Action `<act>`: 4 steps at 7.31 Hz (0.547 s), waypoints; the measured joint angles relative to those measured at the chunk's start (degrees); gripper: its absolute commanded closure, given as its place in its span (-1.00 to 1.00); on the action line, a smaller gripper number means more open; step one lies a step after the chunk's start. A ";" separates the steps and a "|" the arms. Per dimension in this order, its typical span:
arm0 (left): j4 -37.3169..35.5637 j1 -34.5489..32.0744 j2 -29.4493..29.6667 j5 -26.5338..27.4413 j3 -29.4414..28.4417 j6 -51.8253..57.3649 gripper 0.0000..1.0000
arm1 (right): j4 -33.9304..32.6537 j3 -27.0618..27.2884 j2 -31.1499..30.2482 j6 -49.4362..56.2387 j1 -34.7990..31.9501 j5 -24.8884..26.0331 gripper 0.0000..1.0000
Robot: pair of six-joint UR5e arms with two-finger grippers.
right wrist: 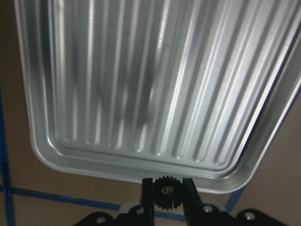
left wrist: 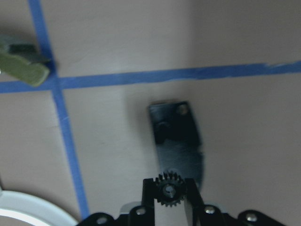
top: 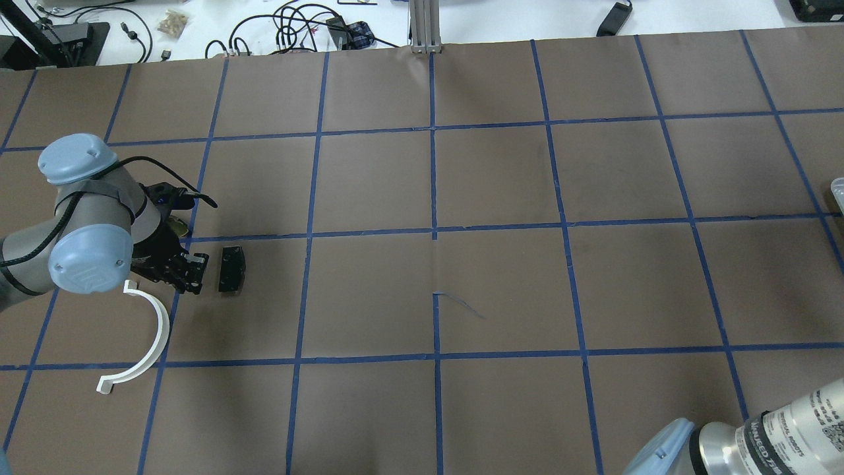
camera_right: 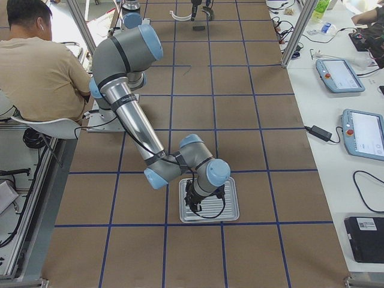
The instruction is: Place bearing gear from tray to pile
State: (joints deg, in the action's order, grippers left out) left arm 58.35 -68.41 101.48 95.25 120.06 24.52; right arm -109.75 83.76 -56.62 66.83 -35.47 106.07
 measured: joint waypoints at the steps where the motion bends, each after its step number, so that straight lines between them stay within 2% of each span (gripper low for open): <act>1: -0.10 0.05 0.06 0.00 0.06 -0.02 -1.00 | 1.79 0.18 -2.06 -1.77 -2.46 -1.98 1.00; 4: 0.52 -1.51 -1.54 -0.08 -0.88 -1.63 -1.00 | 3.84 1.96 -6.03 -14.40 -15.55 -10.54 1.00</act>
State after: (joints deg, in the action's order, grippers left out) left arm 58.87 -69.92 99.94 95.16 119.18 22.88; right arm -105.91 85.71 -62.66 52.43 -51.03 95.53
